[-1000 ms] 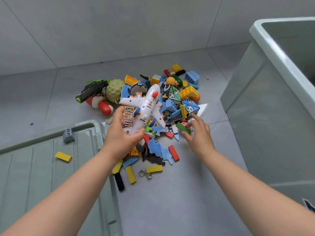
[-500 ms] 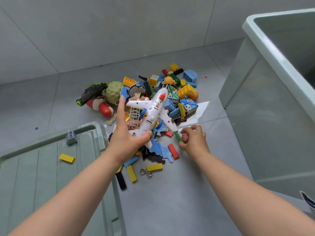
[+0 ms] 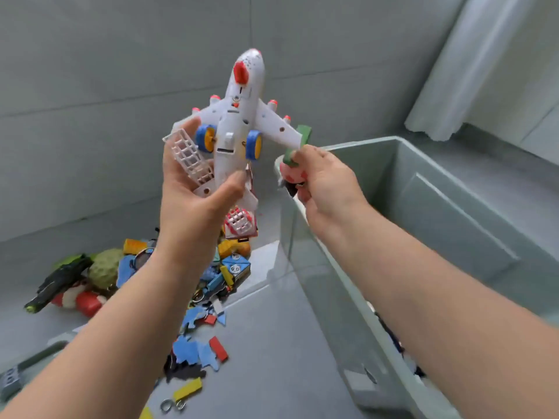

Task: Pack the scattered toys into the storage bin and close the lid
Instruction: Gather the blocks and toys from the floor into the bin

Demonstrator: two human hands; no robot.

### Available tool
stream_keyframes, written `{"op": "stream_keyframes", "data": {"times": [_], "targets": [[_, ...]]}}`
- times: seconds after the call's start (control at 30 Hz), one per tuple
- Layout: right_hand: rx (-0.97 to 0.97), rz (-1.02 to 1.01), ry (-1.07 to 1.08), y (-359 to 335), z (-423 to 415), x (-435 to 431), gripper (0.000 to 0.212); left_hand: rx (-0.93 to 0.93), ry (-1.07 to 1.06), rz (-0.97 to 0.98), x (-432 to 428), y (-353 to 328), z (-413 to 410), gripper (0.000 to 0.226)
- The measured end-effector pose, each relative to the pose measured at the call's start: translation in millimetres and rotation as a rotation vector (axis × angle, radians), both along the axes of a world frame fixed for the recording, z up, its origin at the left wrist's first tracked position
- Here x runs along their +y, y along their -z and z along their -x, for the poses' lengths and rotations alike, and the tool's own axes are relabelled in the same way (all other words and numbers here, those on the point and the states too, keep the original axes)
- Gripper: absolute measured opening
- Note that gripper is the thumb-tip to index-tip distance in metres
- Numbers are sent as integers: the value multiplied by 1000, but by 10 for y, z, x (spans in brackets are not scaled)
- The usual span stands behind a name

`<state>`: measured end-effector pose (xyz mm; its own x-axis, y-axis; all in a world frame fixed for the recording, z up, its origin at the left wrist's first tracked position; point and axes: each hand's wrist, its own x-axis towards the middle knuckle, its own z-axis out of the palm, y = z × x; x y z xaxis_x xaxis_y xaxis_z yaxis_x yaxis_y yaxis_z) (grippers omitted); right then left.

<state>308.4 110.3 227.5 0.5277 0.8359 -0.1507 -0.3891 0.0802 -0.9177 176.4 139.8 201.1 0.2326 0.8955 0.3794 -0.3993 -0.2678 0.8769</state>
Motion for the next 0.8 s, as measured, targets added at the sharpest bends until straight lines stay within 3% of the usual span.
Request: {"op": "stream_keyframes", "data": {"times": [0.1,0.2,0.3,0.37,0.43,0.53,0.57,0.67,0.8], "targets": [[-306,112,-44,-297,-747,-203,11,-75,89,60,-29,-256,-705,58],[-447,350,-68,-298,-1484,-644,7,-105,181,203,-203,-201,-1398,49],[-354,643,-85,121,-2028,-1033,17,-42,221,449,-474,60,-1958,42],[-270,772,-115,488,-2212,-1198,17,127,243,657,-607,359,-2206,42],[-239,852,-142,776,-2299,-1298,17,336,281,829,-674,649,-2331,57],[-109,866,-135,980,-2344,-1370,10,556,288,982,-703,900,-2346,61],[-57,853,-119,995,-2352,-1382,8,604,301,1011,-710,887,-2323,62],[14,806,-63,990,-2418,-1393,30,728,304,1008,-654,852,-2242,59],[-44,747,-114,814,-2377,-1404,42,683,277,965,-604,625,-2032,48]]}}
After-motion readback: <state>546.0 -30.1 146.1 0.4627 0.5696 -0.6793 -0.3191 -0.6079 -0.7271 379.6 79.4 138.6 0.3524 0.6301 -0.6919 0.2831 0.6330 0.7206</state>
